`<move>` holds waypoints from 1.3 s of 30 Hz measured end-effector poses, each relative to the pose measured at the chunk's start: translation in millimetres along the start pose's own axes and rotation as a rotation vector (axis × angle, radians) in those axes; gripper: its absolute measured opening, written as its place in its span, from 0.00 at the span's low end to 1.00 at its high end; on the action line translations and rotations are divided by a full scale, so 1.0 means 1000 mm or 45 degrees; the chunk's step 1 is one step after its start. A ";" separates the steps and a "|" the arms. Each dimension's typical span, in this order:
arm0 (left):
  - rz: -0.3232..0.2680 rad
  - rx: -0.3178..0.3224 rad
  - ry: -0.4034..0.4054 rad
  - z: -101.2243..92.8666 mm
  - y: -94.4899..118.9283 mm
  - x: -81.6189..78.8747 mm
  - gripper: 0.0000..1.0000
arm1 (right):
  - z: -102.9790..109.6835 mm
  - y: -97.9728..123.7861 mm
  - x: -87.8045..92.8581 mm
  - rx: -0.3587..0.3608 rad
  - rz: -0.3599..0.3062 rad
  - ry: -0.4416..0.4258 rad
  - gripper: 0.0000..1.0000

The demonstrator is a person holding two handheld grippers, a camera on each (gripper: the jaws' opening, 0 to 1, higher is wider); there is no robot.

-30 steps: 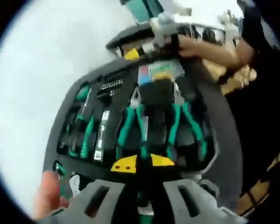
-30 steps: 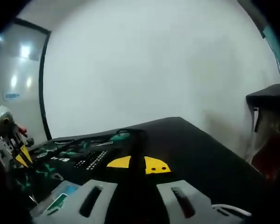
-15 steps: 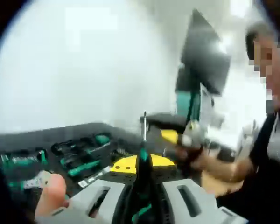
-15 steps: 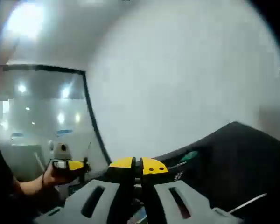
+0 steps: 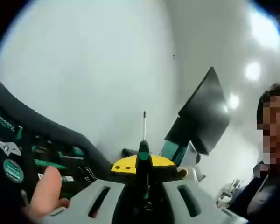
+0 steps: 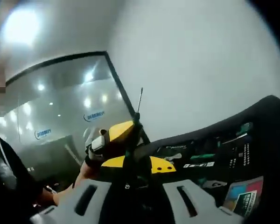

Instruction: Pick up the tools and put them into their designated positions in the toolbox.

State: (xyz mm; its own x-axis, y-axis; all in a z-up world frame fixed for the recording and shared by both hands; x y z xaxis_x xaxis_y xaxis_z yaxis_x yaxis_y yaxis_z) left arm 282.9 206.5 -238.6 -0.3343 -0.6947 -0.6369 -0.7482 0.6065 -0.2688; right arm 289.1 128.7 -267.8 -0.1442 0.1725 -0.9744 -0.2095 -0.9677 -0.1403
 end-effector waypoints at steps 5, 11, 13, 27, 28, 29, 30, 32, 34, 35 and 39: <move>-0.082 0.007 -0.041 -0.004 0.008 0.002 0.03 | 0.016 -0.009 -0.009 0.039 0.121 0.161 0.17; -0.113 -0.007 -0.025 -0.009 0.014 0.009 0.03 | 0.019 -0.031 -0.008 0.098 0.223 0.299 0.17; -0.143 -0.015 -0.052 -0.010 0.018 0.007 0.03 | 0.023 -0.037 -0.010 0.101 0.218 0.310 0.13; -0.174 -0.416 -0.797 0.045 0.131 -0.064 0.36 | -0.008 -0.047 -0.027 0.163 0.453 0.549 0.08; -0.186 -0.538 -0.878 0.062 0.146 -0.068 0.37 | -0.011 -0.046 -0.029 0.176 0.456 0.557 0.08; -0.157 -0.691 -1.058 0.085 0.166 -0.070 0.35 | -0.021 -0.045 -0.032 0.211 0.460 0.577 0.08; -0.156 -0.767 -1.110 0.098 0.178 -0.069 0.31 | -0.027 -0.045 -0.034 0.225 0.468 0.589 0.08; -0.200 -0.812 -1.138 0.121 0.190 -0.065 0.25 | -0.041 -0.045 -0.038 0.233 0.484 0.597 0.08; -0.161 -0.894 -1.030 0.140 0.198 -0.057 0.25 | -0.055 -0.045 -0.046 0.249 0.485 0.581 0.08; -0.090 -0.943 -1.085 0.137 0.196 -0.059 0.25 | -0.058 -0.046 -0.049 0.251 0.490 0.578 0.08; -0.328 -0.789 -1.125 0.110 0.194 -0.070 0.25 | -0.078 -0.050 -0.068 0.328 0.529 0.733 0.08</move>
State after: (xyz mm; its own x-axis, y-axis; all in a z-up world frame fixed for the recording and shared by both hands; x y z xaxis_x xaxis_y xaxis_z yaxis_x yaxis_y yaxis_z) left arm 223.5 415.2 -325.9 0.2140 -0.1021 -0.9715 -0.9762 0.0142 -0.2165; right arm 385.1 151.0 -208.1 0.2529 -0.3891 -0.8858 -0.4777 -0.8464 0.2354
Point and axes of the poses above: the point that each gripper's makers call its tool centre point, and the gripper's own axes: y roughly backward along the fingers, z roughly to its left, x roughly out of its underside, the point moved 4 cm from there along y, roughly backward along the fingers, and after that the axes turned 15 degrees about y, right-handed, at the moved point
